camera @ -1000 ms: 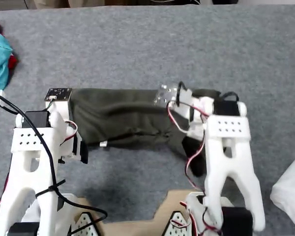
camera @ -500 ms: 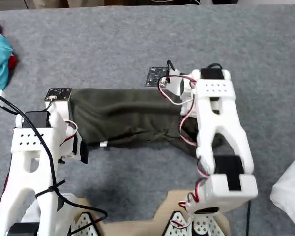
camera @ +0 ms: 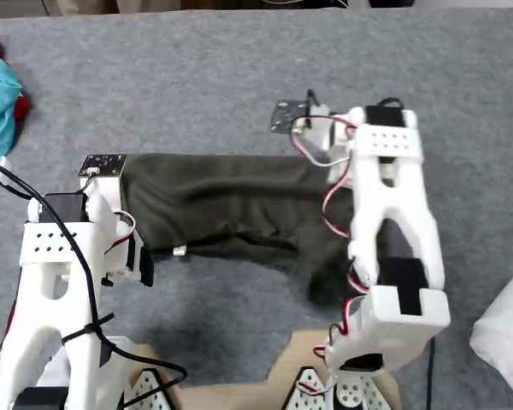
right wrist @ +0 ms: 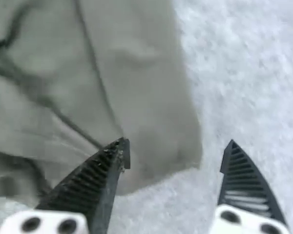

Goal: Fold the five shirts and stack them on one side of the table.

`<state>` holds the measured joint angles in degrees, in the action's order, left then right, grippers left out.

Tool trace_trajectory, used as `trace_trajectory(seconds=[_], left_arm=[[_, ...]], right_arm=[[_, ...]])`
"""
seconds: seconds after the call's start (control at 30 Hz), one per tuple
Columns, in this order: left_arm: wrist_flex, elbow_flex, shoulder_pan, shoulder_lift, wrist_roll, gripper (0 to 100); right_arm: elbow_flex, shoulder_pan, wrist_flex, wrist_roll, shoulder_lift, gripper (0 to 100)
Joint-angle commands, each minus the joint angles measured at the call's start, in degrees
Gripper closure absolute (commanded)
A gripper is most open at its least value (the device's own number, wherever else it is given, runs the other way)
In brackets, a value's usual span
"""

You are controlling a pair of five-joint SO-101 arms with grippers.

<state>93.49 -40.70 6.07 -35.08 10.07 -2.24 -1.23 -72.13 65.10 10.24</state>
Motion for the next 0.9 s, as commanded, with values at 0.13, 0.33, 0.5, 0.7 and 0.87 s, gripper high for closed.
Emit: trace_trajectory(seconds=[0.13, 0.33, 0.5, 0.7, 0.87], left_arm=[[0.4, 1.1, -0.7, -1.5, 0.0, 78], [0.4, 1.1, -0.7, -1.5, 0.0, 78], [0.3, 1.1, -0.7, -1.5, 0.0, 78], [0.3, 1.1, -0.7, -1.4, 0.1, 78], [0.3, 0.7, -0.7, -1.4, 1.6, 78]], right_arm=[[7.9, -3.1, -12.6, 0.7, -0.6, 71.0], [0.4, -3.7, -22.0, 6.8, -10.4, 85.7], [-19.6, -4.7, -18.6, 10.9, -23.6, 85.7], [-43.6, -4.2, -10.3, 11.2, -37.8, 83.0], [-56.2, -4.3, -3.6, 11.3, -43.5, 70.2]])
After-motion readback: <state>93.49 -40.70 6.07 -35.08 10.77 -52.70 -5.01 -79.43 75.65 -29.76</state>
